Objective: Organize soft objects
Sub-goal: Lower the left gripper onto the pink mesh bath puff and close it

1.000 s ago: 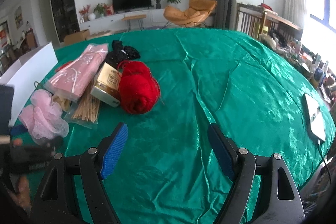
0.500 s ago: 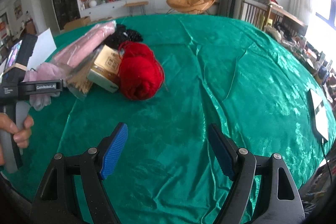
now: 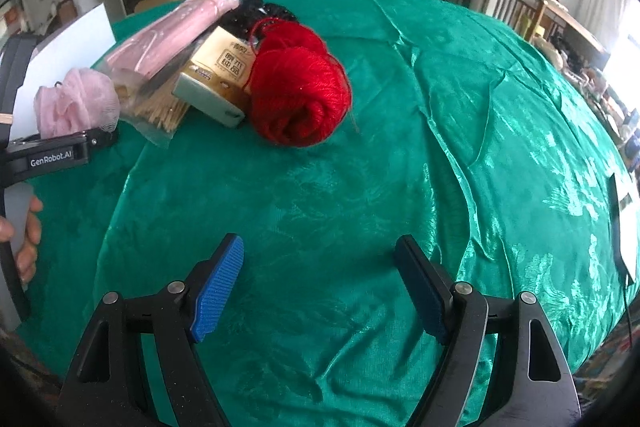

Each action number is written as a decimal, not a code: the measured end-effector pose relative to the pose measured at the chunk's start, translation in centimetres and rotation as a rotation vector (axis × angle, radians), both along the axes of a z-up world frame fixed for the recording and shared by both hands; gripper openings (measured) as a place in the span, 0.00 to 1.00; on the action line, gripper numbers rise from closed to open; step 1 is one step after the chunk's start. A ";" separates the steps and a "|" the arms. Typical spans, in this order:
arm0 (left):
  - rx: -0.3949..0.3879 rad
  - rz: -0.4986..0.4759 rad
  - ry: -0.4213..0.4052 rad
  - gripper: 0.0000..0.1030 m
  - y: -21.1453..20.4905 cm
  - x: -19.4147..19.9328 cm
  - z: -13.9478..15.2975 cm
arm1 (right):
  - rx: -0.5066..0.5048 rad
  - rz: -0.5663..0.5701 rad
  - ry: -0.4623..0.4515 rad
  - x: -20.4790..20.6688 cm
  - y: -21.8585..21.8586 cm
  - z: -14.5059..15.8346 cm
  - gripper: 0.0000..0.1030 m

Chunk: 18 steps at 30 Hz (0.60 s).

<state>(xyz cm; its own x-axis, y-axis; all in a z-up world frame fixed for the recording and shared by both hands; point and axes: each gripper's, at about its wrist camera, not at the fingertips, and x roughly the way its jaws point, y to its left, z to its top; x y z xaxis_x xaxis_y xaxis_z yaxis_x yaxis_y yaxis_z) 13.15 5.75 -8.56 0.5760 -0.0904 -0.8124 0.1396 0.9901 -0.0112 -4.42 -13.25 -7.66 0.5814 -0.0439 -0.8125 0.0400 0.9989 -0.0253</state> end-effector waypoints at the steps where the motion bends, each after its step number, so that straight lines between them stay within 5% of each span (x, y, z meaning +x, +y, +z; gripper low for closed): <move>1: -0.001 0.000 0.000 1.00 0.0 0.0 0.0 | 0.002 -0.002 0.001 0.0 -0.1 0.0 0.79; 18: -0.003 0.000 0.000 1.00 0.0 -0.2 0.1 | 0.031 0.031 -0.002 5.2 -0.9 -0.3 0.80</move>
<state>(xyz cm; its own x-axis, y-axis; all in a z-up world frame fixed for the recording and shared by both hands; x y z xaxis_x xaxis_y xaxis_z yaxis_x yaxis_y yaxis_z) 12.98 5.77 -8.50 0.5757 -0.0931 -0.8123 0.1395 0.9901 -0.0146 0.74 -14.16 -7.94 0.5840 -0.0004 -0.8117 0.0090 0.9999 0.0060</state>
